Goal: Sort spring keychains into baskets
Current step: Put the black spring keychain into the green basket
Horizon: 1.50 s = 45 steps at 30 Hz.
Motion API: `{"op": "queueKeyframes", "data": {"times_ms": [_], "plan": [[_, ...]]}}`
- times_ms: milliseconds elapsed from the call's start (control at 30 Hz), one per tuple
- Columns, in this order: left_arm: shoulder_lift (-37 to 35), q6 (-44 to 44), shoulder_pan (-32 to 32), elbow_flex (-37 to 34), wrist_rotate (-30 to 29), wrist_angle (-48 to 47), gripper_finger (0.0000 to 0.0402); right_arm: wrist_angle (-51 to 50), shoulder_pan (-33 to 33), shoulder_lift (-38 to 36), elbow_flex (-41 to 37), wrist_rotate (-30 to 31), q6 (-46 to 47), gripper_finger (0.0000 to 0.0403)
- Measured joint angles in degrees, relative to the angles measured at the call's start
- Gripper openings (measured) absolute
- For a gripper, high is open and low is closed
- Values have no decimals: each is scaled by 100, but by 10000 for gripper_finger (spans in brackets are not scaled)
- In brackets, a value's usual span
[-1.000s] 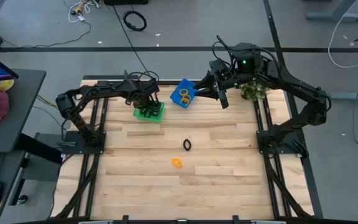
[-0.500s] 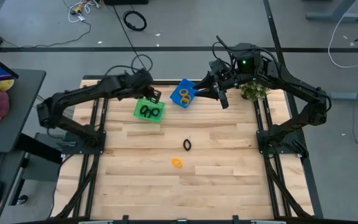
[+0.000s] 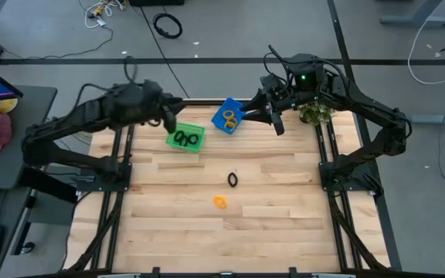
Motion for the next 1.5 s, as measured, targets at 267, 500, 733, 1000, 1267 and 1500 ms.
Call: {"op": "queueKeyframes", "data": {"times_ms": [267,500,733,1000,1267,1500], "plan": [[-260,1565,-553,-1,470,1251,51,-2,0,0,0,-2,-13,146],[-242,1603,-577,-377,1895,2354,8,-360,1,-2,1,-2,111,146],[-242,1577,-498,-631,2179,2955,5,-681,13,-2,0,-2,197,146],[-244,1467,-440,-632,2190,2929,4,-1124,199,-8,-58,285,342,146],[-242,1474,-442,-632,2199,2835,3,-1322,721,0,-718,1211,700,146],[-242,1579,-437,-632,2199,2834,2,-1221,957,98,-1063,1791,1268,146]]}}
